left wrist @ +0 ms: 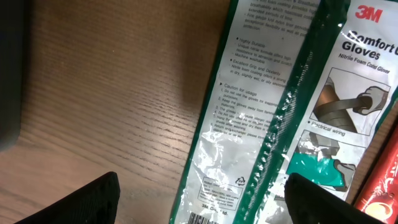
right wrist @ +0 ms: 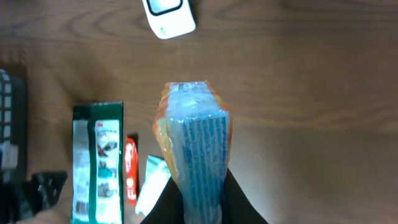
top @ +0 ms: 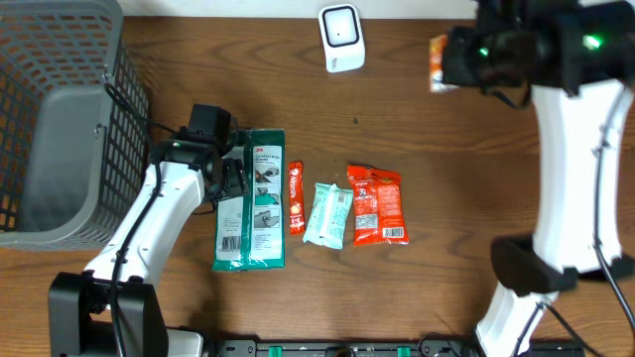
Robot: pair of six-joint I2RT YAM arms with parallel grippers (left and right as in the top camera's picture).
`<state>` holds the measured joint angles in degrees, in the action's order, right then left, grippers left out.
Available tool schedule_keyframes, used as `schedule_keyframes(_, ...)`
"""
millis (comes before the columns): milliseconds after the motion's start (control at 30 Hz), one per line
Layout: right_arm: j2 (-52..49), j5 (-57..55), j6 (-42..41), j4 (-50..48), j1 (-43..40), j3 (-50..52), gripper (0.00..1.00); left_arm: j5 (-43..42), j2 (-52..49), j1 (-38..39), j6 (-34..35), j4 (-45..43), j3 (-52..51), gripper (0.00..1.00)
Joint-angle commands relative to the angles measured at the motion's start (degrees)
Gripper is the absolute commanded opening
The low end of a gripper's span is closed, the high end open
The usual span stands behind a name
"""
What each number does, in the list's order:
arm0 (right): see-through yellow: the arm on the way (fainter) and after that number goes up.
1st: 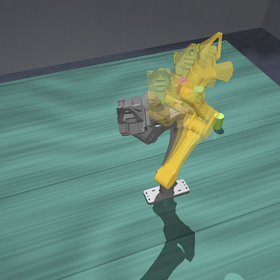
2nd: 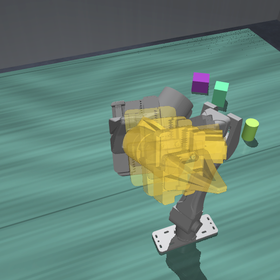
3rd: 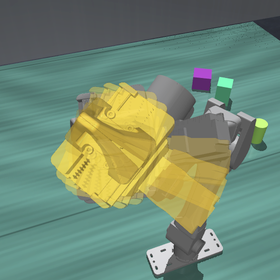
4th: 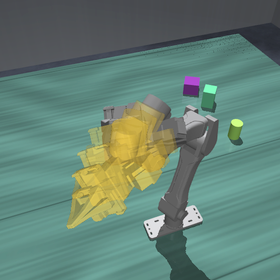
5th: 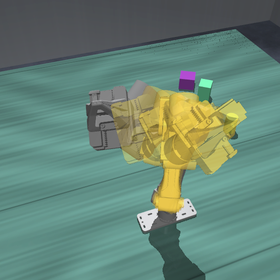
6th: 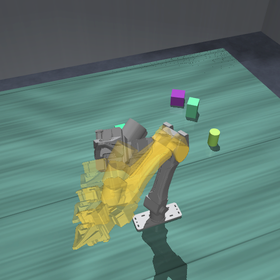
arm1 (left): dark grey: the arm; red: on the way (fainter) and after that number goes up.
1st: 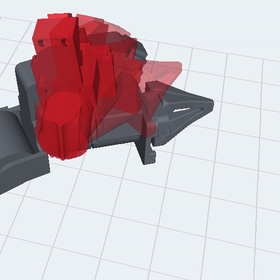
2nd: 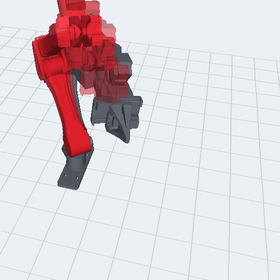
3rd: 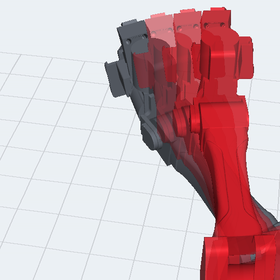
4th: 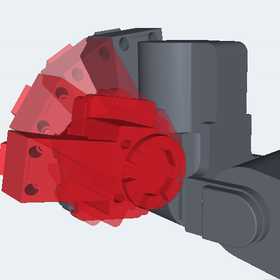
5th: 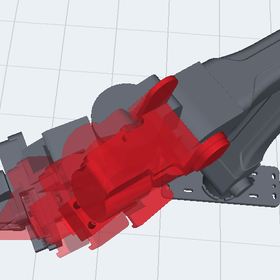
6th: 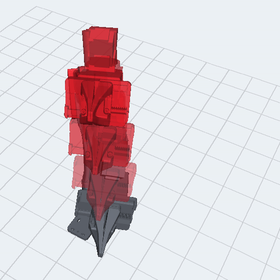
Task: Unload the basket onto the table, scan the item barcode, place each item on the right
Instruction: 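Lift the tissue box and hold its barcode to the scanner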
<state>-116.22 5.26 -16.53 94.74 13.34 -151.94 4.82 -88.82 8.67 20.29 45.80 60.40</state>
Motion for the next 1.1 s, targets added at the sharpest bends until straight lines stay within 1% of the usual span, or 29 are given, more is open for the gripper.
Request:
schedule_keyframes(0,-6.45,2.34,-0.52,-3.32,0.2,-0.52,0.01,0.33,0.42,-0.35,-0.26,0.02,0.92,0.85)
schedule_keyframes(133,-12.02,1.57,-0.35,-12.37,1.7,-0.52,0.01,0.33,0.42,-0.35,-0.24,0.02,0.92,0.85)
schedule_keyframes(300,-17.86,-2.58,-0.35,-22.6,4.7,-0.52,0.01,0.33,0.42,-0.35,-0.26,0.02,0.92,0.85)
schedule_keyframes(400,-20.96,-6.19,-0.13,-28.0,6.43,-0.5,0.01,0.33,0.42,-0.35,-0.26,0.02,0.92,0.85)
schedule_keyframes(567,-26.23,-17.33,0.09,-34.64,9.51,-0.5,0.01,0.33,0.42,-0.35,-0.26,0.02,0.92,0.85)
schedule_keyframes(667,-29.03,-20.04,2.8,-38.73,10.54,-0.5,0.01,0.33,0.42,-0.35,-0.26,0.02,0.9,0.85)
schedule_keyframes(733,-32.2,-20.0,6.47,-44.15,10.99,-0.5,0.01,0.33,0.42,-0.35,-0.26,0.02,0.9,0.85)
schedule_keyframes(867,-34.86,-20.02,6.75,-46.73,10.97,-0.5,0.01,0.33,0.42,-0.35,-0.26,0.02,0.9,0.85)
schedule_keyframes(1067,-35.76,-20.0,6.75,-48.59,10.82,-0.48,0.01,0.33,0.42,-0.35,-0.24,0.02,0.9,0.85)
